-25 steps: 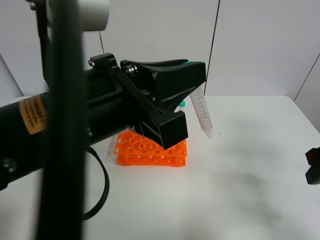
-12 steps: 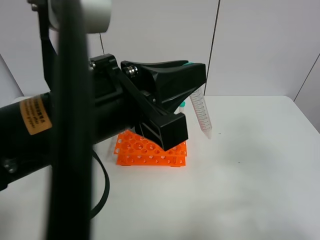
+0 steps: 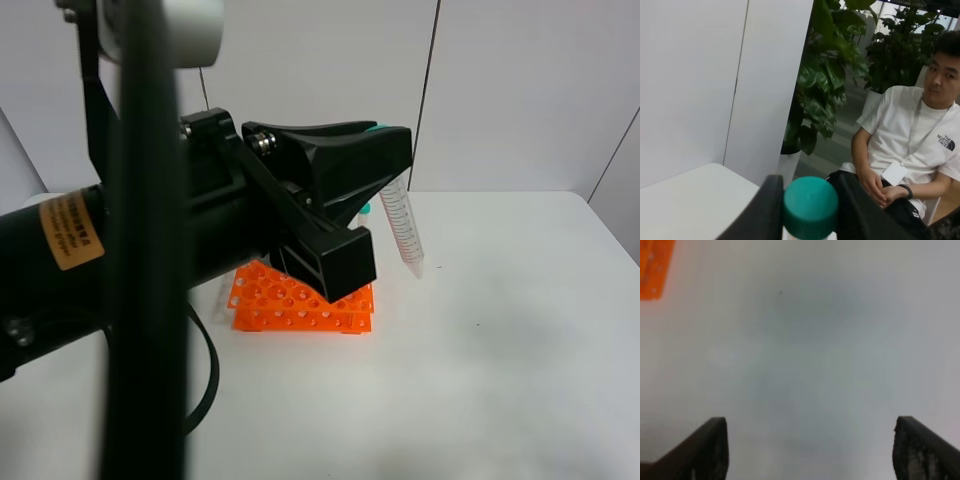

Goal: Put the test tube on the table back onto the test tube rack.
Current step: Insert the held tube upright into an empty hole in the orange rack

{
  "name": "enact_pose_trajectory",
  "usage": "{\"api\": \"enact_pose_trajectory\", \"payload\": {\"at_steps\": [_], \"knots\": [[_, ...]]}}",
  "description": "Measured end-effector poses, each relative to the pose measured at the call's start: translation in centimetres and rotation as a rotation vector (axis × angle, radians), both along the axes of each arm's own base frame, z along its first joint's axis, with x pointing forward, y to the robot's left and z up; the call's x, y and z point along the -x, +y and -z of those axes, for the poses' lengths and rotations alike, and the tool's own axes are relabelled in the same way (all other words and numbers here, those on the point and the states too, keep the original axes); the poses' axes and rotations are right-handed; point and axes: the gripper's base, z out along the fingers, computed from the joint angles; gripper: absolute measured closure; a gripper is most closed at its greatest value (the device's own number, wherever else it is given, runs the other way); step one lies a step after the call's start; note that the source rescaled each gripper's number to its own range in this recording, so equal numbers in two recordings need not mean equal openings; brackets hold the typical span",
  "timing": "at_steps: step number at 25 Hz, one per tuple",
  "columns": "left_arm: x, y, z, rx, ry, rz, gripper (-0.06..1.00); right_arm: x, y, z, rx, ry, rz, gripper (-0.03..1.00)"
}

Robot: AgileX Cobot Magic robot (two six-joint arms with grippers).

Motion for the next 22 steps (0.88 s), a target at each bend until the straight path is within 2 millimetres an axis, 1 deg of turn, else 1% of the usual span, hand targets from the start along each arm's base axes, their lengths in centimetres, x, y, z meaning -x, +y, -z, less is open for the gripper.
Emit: {"api": "enact_pose_trajectory", "payload": {"at_steps": [4, 7, 9, 11, 15, 22], "knots": [[0.0, 0.0, 0.0, 0.0, 0.0, 0.0, 0.94, 2.3, 0.2, -0.6, 0.01, -0.182, 0.009, 0.09], [0.0, 0.0, 0.0, -0.001, -0.001, 0.0, 0.94, 3.6, 0.3, -0.6, 0.026, -0.255, 0.013, 0.09], [0.0, 0.0, 0.0, -0.005, -0.007, 0.004, 0.94, 4.1, 0.3, -0.6, 0.035, -0.285, 0.017, 0.09], [0.1, -0.1, 0.0, -0.015, -0.026, 0.014, 0.94, 4.1, 0.3, -0.3, 0.037, -0.289, 0.018, 0.09], [0.2, -0.1, 0.0, -0.022, -0.04, 0.02, 0.94, 3.4, 0.2, 1.4, 0.028, -0.242, 0.023, 0.09], [0.2, -0.1, 0.0, -0.024, -0.042, 0.022, 0.94, 2.9, 0.1, 1.7, 0.029, -0.268, 0.026, 0.09]]}}
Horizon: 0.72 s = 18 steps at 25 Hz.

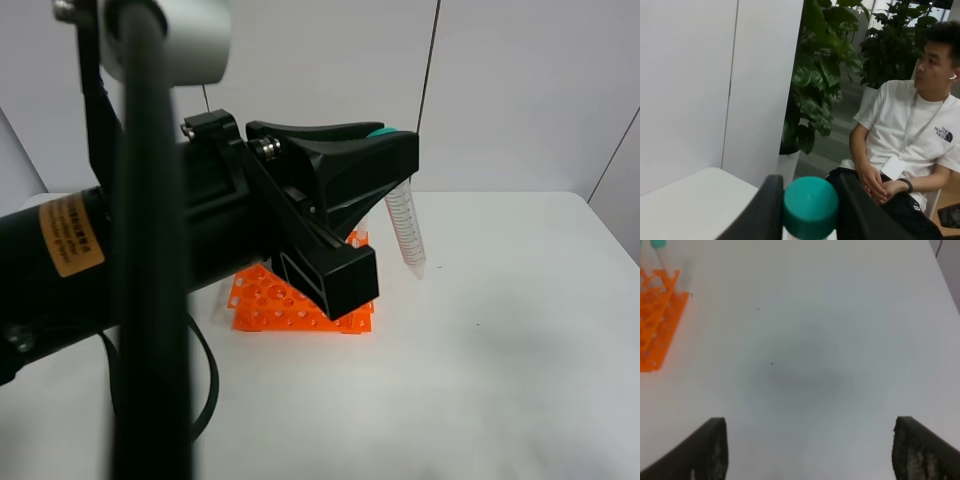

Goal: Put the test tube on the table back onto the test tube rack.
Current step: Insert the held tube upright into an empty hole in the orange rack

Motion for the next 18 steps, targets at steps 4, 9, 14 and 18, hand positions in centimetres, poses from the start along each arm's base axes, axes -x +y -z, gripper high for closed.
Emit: {"api": "enact_pose_trajectory", "payload": {"at_steps": [4, 9, 14, 18], "knots": [[0.0, 0.0, 0.0, 0.0, 0.0, 0.0, 0.94, -0.02, 0.02, 0.02, -0.002, -0.001, -0.001, 0.09], [0.0, 0.0, 0.0, 0.0, 0.0, 0.0, 0.94, -0.03, 0.02, 0.01, -0.003, -0.003, -0.001, 0.09], [0.0, 0.0, 0.0, 0.0, 0.0, 0.0, 0.94, -0.04, 0.04, 0.01, -0.005, -0.003, -0.003, 0.09], [0.0, 0.0, 0.0, 0.0, 0.0, 0.0, 0.94, -0.04, 0.05, 0.01, -0.006, -0.003, -0.003, 0.09]]}}
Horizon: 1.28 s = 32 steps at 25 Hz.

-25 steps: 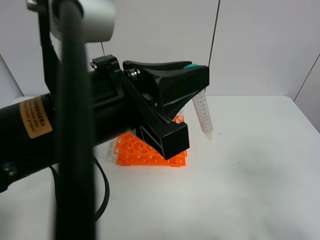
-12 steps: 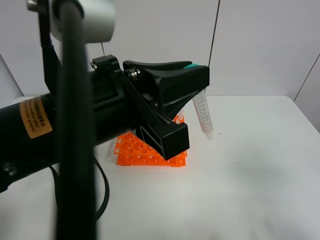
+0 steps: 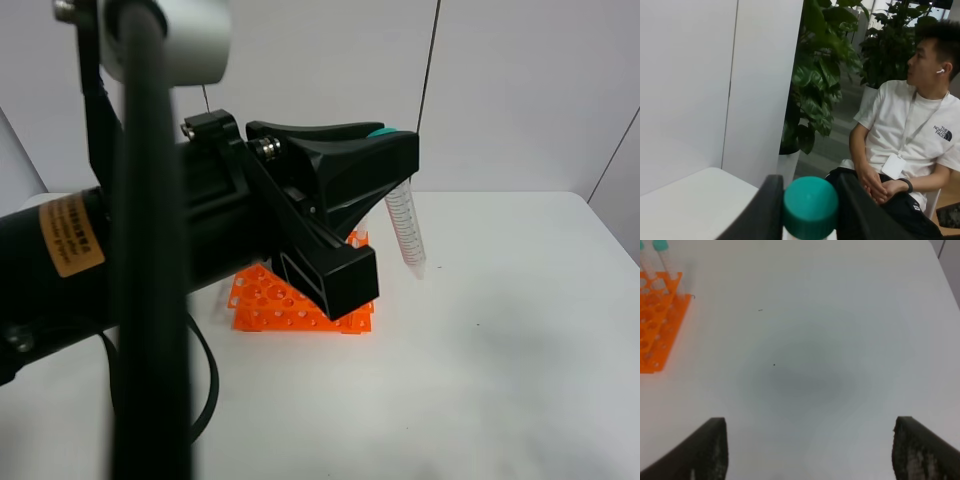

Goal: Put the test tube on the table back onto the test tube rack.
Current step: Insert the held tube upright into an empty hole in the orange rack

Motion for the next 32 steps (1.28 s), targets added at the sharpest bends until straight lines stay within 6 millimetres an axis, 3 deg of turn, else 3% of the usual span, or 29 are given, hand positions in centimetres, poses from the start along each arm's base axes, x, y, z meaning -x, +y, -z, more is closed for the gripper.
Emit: {"api": "enact_pose_trajectory", "payload": {"at_steps": [4, 8, 14, 18, 25, 32], "knots": [[-0.7, 0.4, 0.1, -0.025, -0.009, -0.03, 0.94, 0.0, 0.0, 0.0, 0.0, -0.001, 0.0, 0.09], [-3.1, 2.1, 0.7, -0.075, 0.028, -0.132, 0.94, 0.0, 0.0, 0.0, 0.0, -0.001, 0.0, 0.09], [-7.9, 6.9, 1.0, -0.115, 0.042, -0.381, 0.94, 0.0, 0.0, 0.0, 0.0, -0.001, 0.0, 0.09], [-10.0, 9.5, 1.5, -0.136, 0.059, -0.503, 0.94, 0.0, 0.0, 0.0, -0.001, -0.001, 0.0, 0.09], [-11.8, 8.5, 4.4, -0.332, 0.121, -0.463, 0.94, 0.0, 0.0, 0.0, -0.001, -0.001, 0.0, 0.09], [-15.2, 7.6, 5.9, -0.326, 0.102, -0.499, 0.94, 0.0, 0.0, 0.0, -0.001, -0.001, 0.0, 0.09]]}}
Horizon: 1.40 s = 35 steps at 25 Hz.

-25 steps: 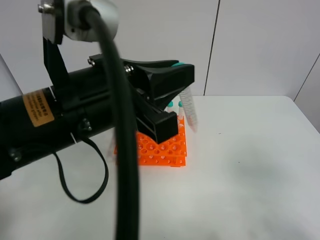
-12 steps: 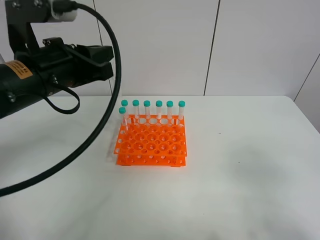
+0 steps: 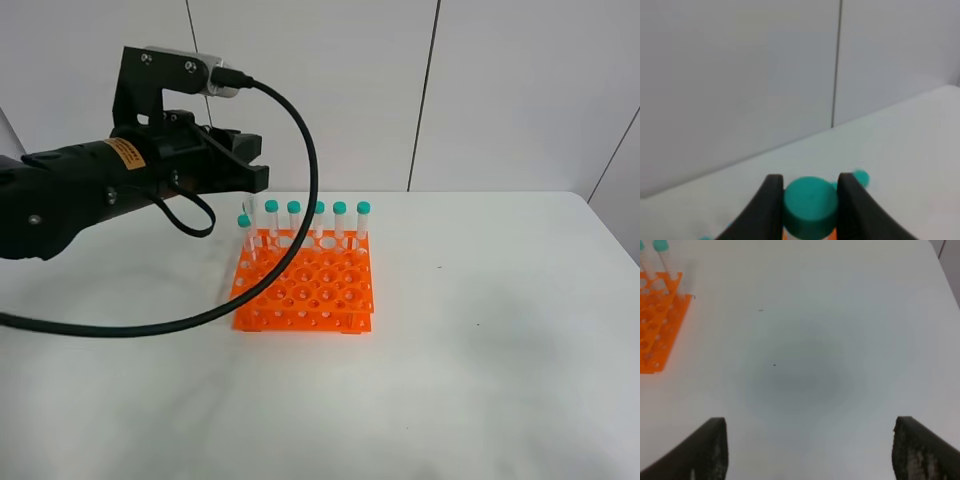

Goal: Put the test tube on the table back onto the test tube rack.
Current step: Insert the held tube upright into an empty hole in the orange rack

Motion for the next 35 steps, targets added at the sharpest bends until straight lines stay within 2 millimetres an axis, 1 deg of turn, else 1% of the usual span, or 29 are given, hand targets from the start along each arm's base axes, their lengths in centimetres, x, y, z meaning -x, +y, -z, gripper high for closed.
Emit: {"api": "enact_pose_trajectory", "payload": {"at_steps": [4, 11, 17, 24, 27, 31, 35], "knots": [[-1.3, -0.3, 1.6, 0.017, -0.032, -0.02, 0.94, 0.0, 0.0, 0.0, 0.0, 0.0, 0.0, 0.09], [-2.7, -0.9, 4.4, 0.016, -0.05, -0.029, 0.94, 0.0, 0.0, 0.0, 0.0, 0.0, 0.0, 0.09], [-3.5, -1.0, 5.7, 0.036, -0.081, -0.044, 0.94, 0.0, 0.0, 0.0, 0.0, 0.0, 0.0, 0.09], [-4.3, -0.4, 6.6, 0.067, -0.093, -0.096, 0.94, 0.0, 0.0, 0.0, 0.0, 0.0, 0.0, 0.09], [-4.5, -0.5, 7.5, 0.055, -0.073, -0.097, 0.94, 0.0, 0.0, 0.0, 0.0, 0.0, 0.0, 0.09], [-4.7, -0.6, 9.2, 0.026, -0.018, -0.096, 0.94, 0.0, 0.0, 0.0, 0.0, 0.0, 0.0, 0.09], [-4.9, -0.8, 10.0, 0.007, -0.005, -0.095, 0.94, 0.0, 0.0, 0.0, 0.0, 0.0, 0.0, 0.09]]}}
